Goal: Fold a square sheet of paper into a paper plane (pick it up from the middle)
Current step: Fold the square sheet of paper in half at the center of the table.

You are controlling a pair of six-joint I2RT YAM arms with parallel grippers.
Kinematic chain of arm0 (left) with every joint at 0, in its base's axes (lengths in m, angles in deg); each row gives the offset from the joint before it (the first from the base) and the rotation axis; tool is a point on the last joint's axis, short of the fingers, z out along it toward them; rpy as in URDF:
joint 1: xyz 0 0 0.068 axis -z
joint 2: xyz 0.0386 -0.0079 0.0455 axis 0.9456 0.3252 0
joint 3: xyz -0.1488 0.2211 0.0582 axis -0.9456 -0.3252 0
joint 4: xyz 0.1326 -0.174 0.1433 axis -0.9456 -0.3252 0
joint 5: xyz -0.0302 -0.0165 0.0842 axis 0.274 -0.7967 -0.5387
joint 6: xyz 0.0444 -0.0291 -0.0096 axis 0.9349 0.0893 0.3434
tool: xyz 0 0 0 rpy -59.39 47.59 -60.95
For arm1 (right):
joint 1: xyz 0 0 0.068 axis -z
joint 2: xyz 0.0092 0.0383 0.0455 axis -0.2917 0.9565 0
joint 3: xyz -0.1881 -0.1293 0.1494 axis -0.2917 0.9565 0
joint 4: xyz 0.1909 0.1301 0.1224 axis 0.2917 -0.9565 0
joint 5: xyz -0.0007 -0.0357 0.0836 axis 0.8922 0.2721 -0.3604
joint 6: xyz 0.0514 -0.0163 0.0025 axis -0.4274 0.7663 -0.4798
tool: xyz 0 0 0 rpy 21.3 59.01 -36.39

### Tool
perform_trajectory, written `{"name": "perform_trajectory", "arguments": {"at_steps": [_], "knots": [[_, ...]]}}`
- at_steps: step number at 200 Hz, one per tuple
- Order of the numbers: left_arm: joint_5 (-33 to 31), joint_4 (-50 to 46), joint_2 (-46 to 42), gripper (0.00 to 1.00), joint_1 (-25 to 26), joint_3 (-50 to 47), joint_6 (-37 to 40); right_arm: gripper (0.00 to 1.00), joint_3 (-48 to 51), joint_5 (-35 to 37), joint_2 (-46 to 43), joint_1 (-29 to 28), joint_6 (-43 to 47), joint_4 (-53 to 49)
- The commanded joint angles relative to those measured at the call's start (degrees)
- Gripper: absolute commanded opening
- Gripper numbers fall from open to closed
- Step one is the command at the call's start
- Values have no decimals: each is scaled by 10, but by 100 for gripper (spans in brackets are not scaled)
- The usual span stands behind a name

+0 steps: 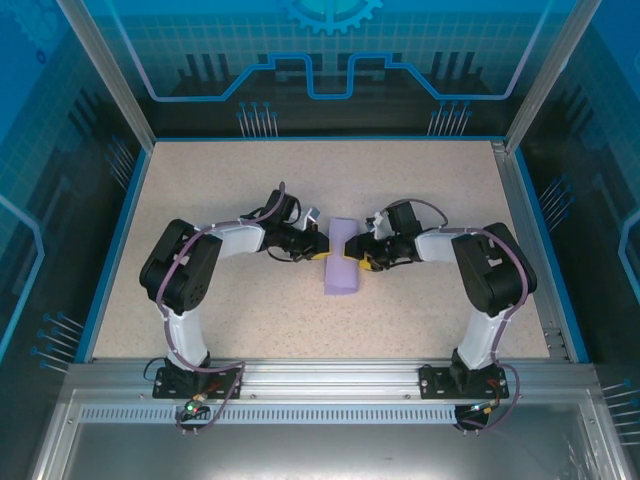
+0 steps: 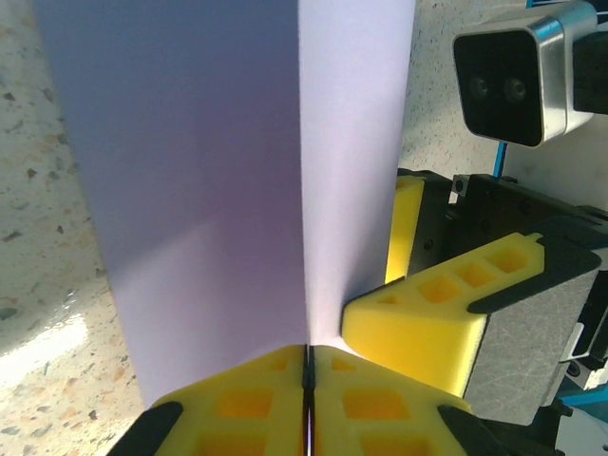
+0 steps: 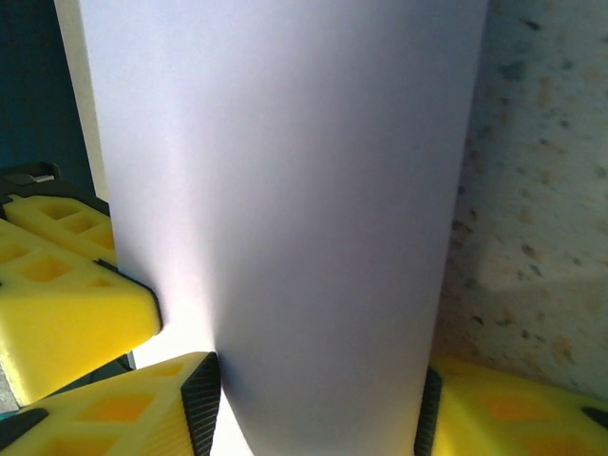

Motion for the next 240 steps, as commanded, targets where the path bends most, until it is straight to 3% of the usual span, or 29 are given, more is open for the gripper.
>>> {"name": "perform_trajectory", "arguments": {"at_steps": [1,27,44,53,117,162,240], "knots": [[5,-17,4,15,-4,9,18,51,-20,-13,6,-14,12,-1],[-12,-27,-9,29,-4,4,21,44,-23,-3,-7,-18,10,-10],[-46,-38,-37,32,-7,-8,21,41,-25,9,-15,-17,8,-23],[-70,-44,-55,39,-8,-17,19,40,-25,11,-18,-18,2,-23],[-184,-71,-191,48,-56,-90,-17,37,-17,74,-94,-45,-62,-20],[-146,-65,-212,52,-63,-103,-24,38,26,140,-109,-77,-147,37],[-80,-52,-190,53,-62,-102,0,47,2,143,-70,-77,-59,-69]]}}
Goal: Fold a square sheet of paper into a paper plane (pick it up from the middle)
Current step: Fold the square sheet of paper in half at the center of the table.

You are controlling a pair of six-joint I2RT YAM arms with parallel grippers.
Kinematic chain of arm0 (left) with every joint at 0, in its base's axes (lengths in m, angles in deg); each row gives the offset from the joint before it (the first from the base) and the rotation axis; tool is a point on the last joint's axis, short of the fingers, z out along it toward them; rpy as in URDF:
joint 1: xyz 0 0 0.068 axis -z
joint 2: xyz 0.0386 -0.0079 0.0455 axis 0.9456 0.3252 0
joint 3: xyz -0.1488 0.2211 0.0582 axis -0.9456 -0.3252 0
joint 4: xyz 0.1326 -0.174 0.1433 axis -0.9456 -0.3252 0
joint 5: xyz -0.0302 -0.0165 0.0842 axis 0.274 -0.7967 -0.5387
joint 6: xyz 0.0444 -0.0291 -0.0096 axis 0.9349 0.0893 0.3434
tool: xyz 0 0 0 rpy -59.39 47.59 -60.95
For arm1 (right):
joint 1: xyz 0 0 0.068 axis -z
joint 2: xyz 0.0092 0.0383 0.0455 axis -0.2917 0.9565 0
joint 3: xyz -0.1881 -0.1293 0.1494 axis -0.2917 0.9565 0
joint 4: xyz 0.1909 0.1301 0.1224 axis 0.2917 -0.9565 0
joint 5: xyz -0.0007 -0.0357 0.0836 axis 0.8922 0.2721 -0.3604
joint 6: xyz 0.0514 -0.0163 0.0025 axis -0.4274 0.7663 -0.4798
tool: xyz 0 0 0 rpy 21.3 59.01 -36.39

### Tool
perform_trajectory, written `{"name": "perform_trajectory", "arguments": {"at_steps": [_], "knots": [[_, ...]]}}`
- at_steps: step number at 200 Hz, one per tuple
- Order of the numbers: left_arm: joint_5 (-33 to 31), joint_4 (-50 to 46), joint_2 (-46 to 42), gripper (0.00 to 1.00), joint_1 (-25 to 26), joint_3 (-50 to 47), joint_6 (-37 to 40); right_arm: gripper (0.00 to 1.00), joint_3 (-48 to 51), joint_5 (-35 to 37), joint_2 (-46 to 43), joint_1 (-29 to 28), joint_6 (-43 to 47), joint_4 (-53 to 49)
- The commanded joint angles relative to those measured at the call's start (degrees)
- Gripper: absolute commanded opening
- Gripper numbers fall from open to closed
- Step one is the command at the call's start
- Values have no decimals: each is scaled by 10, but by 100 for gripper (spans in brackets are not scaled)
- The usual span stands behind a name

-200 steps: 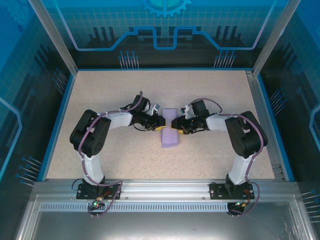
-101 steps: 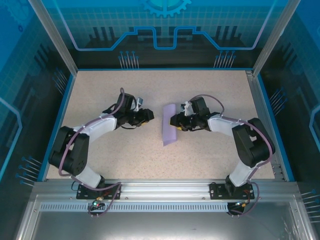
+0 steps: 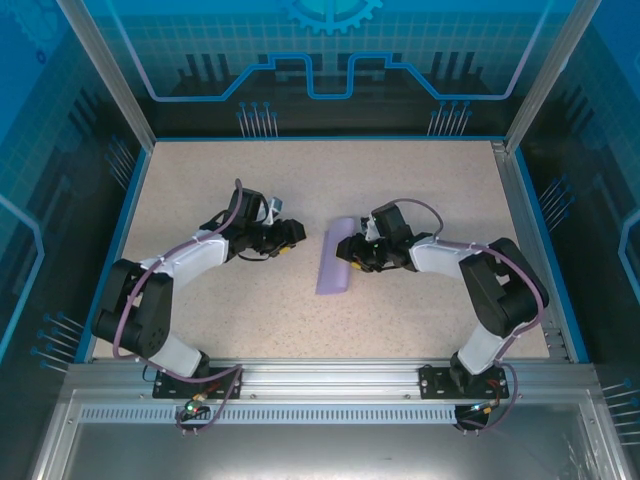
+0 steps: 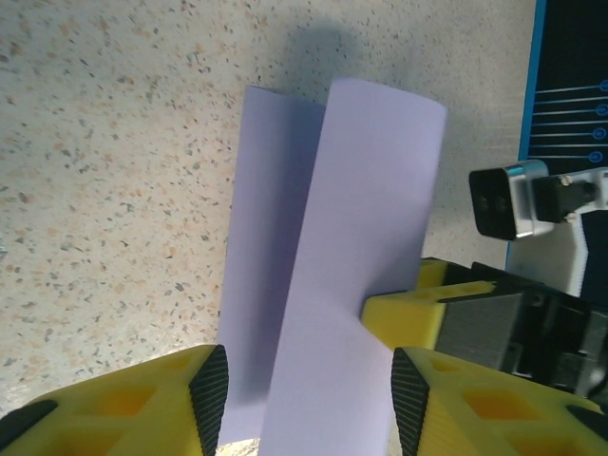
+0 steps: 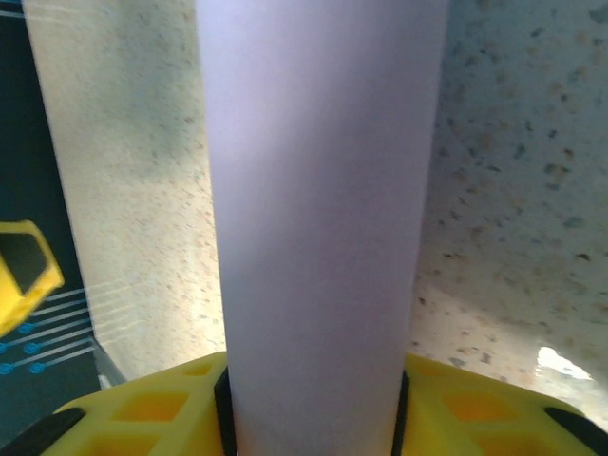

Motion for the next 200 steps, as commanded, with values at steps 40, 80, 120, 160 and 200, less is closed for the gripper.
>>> {"name": "perform_trajectory", "arguments": {"at_steps": [40,80,120,160,200], "knots": [[48,11,23,53,2,-9,17,54,-55,30,12,0,75,-133],[48,15,28,53,7,-10,16,62,-79,82,25,-4,71,-202],[54,18,35,53,8,-7,17,65,-115,128,38,-13,85,-270],[71,23,53,53,24,3,20,68,-133,148,44,-15,97,-302],[75,26,76,52,54,26,19,70,-146,154,56,-17,106,-321]]}}
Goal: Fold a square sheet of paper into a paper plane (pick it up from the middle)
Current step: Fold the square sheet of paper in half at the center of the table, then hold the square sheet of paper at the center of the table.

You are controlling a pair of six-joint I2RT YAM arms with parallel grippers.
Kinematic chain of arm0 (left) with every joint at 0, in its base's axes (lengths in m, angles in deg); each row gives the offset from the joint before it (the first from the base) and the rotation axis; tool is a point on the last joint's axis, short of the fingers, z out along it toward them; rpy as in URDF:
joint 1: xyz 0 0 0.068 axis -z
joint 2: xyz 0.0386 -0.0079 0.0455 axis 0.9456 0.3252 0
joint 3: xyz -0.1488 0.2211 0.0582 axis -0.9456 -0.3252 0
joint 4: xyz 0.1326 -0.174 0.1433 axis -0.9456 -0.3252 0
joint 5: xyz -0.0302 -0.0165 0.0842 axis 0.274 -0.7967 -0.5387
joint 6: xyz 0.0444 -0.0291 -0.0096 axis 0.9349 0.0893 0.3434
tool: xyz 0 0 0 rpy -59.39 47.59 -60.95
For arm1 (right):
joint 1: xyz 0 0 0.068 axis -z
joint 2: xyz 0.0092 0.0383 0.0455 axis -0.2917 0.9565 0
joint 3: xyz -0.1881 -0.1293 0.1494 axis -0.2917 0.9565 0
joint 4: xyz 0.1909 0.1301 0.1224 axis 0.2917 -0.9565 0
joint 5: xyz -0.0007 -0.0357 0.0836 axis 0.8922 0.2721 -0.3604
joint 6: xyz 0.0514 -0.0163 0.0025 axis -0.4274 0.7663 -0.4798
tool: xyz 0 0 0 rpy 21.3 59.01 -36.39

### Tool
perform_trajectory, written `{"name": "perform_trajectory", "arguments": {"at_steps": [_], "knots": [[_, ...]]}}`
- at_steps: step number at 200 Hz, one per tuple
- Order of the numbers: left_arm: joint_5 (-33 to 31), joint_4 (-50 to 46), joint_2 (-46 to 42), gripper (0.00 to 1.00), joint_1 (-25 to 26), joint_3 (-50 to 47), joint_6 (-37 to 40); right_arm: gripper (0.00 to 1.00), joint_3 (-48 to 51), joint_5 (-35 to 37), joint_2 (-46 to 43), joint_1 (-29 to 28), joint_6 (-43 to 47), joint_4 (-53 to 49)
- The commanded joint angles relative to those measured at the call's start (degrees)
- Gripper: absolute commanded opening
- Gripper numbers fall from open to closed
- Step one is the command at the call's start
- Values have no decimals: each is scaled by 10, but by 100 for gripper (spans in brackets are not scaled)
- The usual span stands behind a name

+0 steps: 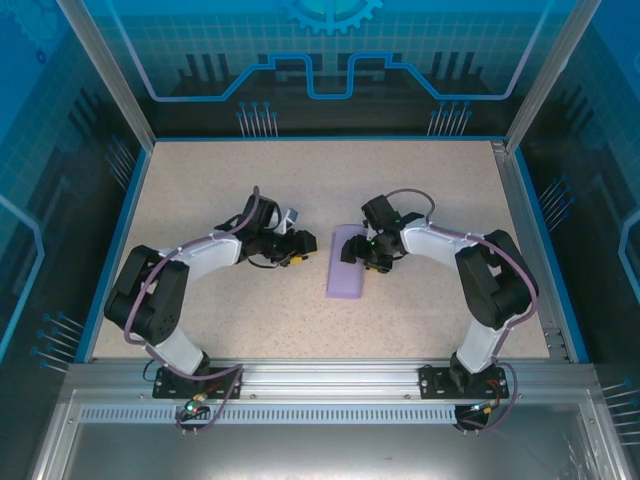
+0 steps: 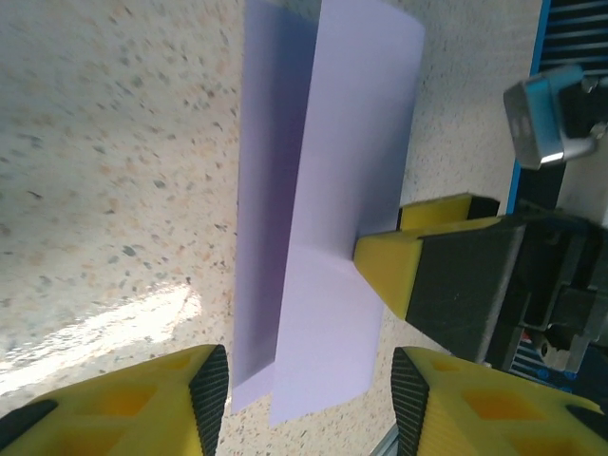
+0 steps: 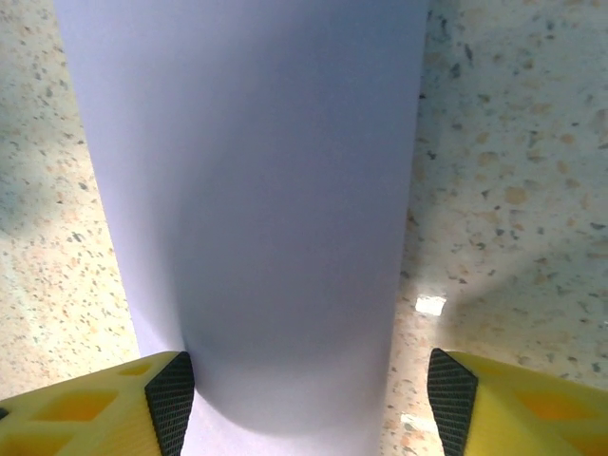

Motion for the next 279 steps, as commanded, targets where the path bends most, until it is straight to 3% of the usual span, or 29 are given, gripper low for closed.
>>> {"name": "perform_trajectory", "arguments": {"at_steps": [1,42,116,161,279], "knots": [[26,7,18,52,14,26,8,70,-18,13,17,-6,15,-39],[48,51,56,32,39,33,-27,70,-17,6,22,-8,15,-27],[60,107,113,17,70,35,-65,70,-10,-19,23,-7,1,2],[58,139,130,16,71,28,-87,68,2,-46,22,-2,-16,35],[39,100,170,13,70,48,-69,73,9,-44,-20,10,1,18]]}}
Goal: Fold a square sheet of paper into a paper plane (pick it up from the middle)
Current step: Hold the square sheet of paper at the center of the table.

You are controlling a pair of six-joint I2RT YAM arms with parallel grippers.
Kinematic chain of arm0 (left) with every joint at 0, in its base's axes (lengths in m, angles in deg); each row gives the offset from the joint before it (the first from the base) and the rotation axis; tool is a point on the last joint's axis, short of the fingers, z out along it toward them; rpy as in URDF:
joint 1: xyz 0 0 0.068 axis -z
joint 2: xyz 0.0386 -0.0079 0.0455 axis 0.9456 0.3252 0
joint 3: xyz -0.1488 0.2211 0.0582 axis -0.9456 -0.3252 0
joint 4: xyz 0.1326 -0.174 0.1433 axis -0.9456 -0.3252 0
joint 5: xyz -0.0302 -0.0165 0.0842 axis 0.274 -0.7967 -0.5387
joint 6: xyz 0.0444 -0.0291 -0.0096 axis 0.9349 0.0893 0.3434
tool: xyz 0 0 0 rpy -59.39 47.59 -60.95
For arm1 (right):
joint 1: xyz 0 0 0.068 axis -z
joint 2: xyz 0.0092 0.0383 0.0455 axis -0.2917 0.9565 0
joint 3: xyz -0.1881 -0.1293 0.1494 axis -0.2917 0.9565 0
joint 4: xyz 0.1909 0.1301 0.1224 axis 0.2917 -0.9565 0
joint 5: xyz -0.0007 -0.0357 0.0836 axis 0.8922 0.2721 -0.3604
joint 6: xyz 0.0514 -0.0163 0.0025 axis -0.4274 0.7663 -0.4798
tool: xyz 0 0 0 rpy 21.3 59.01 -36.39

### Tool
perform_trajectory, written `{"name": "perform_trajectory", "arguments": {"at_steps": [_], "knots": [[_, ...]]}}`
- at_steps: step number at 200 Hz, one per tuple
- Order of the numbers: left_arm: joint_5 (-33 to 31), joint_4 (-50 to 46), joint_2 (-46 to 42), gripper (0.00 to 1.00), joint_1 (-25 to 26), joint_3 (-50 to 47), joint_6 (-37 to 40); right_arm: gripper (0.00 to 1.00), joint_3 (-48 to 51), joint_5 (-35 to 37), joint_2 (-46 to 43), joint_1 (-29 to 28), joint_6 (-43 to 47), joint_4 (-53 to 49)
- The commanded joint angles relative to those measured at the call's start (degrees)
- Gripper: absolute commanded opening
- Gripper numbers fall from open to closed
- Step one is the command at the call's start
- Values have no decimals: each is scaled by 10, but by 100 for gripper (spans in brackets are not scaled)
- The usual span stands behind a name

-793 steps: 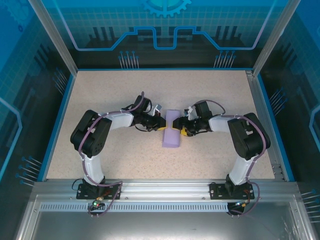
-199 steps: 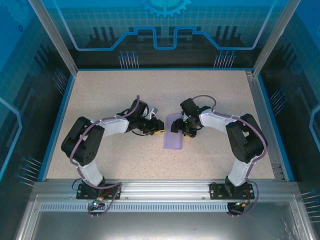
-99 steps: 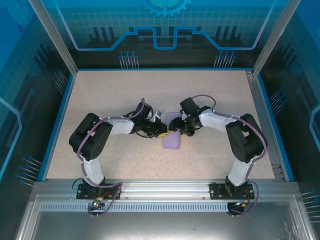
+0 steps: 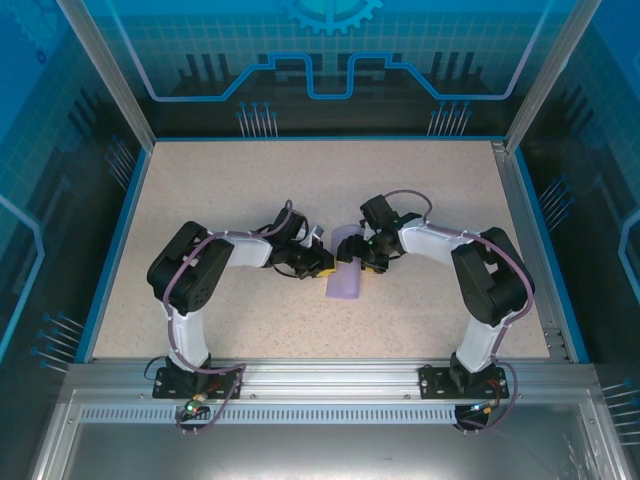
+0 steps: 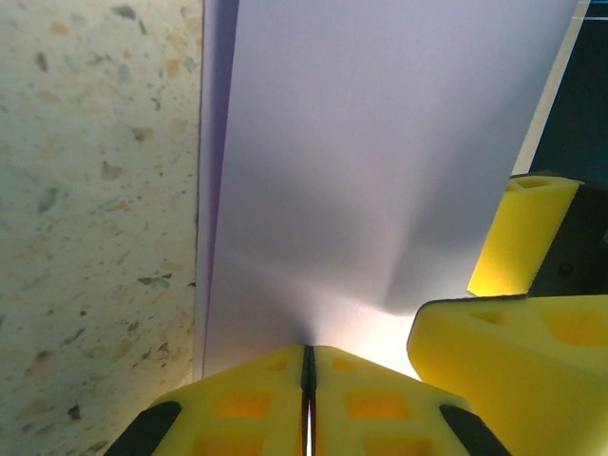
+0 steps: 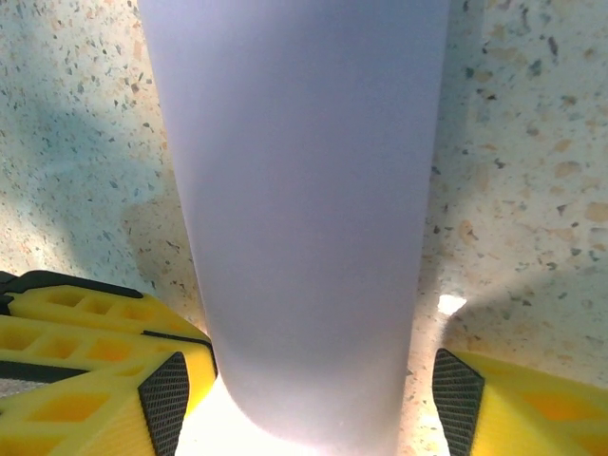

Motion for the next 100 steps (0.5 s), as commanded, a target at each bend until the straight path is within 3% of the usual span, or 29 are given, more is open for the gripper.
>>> {"name": "perform_trajectory", "arguments": {"at_steps": [1,68,100], "knots": [[-3,-14,11,13,4,18,6,73,11,-7,-34,11,10,-10],[-1,-18,7,13,4,22,10,63,27,-34,-34,25,35,-4],[1,-17,4,14,4,20,7,55,21,3,-18,25,40,-29]]}}
